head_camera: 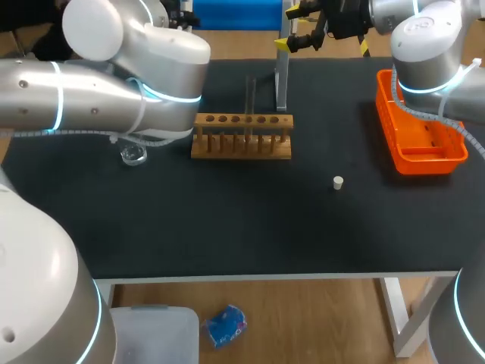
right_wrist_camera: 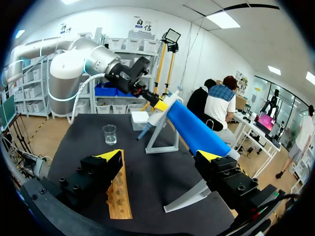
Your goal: Invert the test tube, pick up the pipette, mount the tip to pipette, aspirate from beaker and dispense into the tube, eject the tip, return the pipette, and cap with the stopper.
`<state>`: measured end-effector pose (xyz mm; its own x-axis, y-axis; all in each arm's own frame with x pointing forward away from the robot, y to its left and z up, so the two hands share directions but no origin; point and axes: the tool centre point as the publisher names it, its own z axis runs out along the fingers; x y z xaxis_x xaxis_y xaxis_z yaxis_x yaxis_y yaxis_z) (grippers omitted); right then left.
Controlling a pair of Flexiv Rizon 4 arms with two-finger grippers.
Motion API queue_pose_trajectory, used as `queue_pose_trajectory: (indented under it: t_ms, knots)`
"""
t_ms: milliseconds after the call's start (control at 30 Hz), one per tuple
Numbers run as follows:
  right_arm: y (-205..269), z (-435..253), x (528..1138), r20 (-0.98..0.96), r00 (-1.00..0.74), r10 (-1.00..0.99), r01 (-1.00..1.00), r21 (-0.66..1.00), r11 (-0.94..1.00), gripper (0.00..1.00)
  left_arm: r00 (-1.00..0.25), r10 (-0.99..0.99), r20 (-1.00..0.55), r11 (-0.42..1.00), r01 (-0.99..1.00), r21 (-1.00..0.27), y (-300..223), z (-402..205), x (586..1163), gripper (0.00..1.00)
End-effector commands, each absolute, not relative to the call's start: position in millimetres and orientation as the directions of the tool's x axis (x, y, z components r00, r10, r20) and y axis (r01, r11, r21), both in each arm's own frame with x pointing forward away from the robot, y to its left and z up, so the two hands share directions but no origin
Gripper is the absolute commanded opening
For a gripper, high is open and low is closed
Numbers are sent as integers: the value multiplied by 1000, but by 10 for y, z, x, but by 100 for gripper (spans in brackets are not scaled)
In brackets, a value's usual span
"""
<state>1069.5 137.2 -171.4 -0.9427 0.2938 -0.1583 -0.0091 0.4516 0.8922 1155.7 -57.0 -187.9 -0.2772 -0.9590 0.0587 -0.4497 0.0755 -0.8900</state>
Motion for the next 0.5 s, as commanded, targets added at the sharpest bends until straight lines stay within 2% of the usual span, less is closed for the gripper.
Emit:
queue_pose_trajectory:
  t_ms: [33,500]
  knots:
    - [1365,-1704,10694,-157,-944,292,-7,891,455,100,-262,-964,52,76,-454,-888,-618,-1892,11602,0]
    - [1365,-1704,10694,-157,-944,292,-7,891,455,100,-236,-971,33,84,-470,-879,-634,-1942,11652,0]
